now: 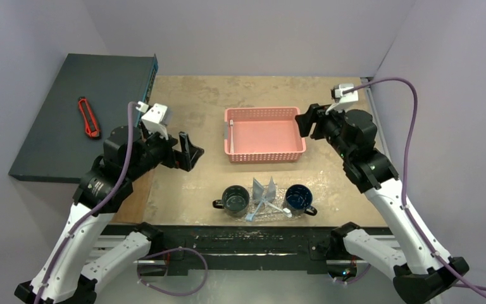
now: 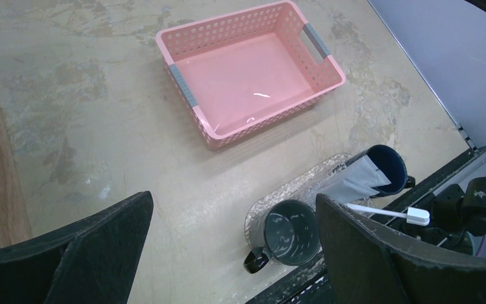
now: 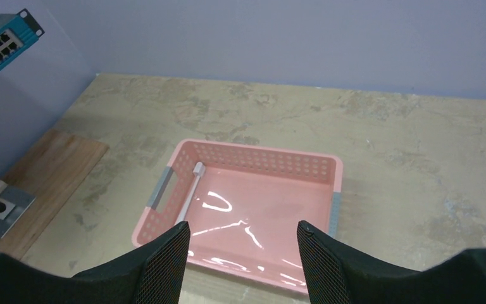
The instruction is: Prepare toiletry sets of a toothbrush and toothpaste on the tray
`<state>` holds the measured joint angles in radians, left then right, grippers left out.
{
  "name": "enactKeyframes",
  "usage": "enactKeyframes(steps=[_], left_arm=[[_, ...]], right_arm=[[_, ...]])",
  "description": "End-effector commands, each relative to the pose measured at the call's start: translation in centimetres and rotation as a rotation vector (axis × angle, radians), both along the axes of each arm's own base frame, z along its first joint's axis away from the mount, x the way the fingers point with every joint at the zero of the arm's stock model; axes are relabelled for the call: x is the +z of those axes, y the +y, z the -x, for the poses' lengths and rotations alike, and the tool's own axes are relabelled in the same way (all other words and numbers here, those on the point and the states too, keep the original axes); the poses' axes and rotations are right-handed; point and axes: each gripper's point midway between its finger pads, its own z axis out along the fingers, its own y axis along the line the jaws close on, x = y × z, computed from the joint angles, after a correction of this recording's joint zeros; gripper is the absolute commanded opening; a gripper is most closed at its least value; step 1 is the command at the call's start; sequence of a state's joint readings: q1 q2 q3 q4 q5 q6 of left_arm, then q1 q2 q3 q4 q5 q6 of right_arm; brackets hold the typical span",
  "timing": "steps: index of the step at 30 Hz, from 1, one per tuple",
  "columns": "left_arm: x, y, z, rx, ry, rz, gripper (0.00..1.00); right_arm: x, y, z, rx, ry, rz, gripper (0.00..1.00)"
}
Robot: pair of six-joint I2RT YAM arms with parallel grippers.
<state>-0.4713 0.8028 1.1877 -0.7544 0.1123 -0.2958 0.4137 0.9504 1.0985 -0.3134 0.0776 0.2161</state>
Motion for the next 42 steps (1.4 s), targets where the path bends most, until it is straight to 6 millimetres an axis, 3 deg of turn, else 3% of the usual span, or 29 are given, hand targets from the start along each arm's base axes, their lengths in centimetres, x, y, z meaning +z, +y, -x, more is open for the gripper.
enactKeyframes(steps=[1,5,16,18,19,30,42], left_arm=[[0.4,0.1,0.7,-0.041,-0.097,0.015,1.00],[0.5,0.2,1.9,-0.069,-0.167,0.041,1.00],[-0.4,-0.3,4.2,-0.162,-0.211,0.076,1.00],[-0.9,-0.3,4.4,-0.161,-0.203,0.085,1.00],[-1.3,-0.4,4.5,-0.162,-0.198,0.090,1.00],[-1.8,-1.8,5.5,-0.268,-0.208,0.123,1.00],[-2.2,-1.3,5.7,-0.238,-0.200,0.117,1.00]], right_arm=[[0.6,0.1,1.4,0.038,-0.065,-0.038,0.65],[0.7,-0.9,2.7,0.016,-0.117,-0.057,0.65],[2.2,-1.3,6.2,0.074,-0.178,-0.088,0.65],[2.3,-1.4,6.7,0.101,-0.221,-0.029,0.97],[2.5,-1.5,6.9,0.105,-0.237,-0.028,0.99],[2.7,-1.6,7.3,0.106,-0.268,-0.032,0.99],[2.6,-1.5,7.5,0.115,-0.283,-0.041,0.99]])
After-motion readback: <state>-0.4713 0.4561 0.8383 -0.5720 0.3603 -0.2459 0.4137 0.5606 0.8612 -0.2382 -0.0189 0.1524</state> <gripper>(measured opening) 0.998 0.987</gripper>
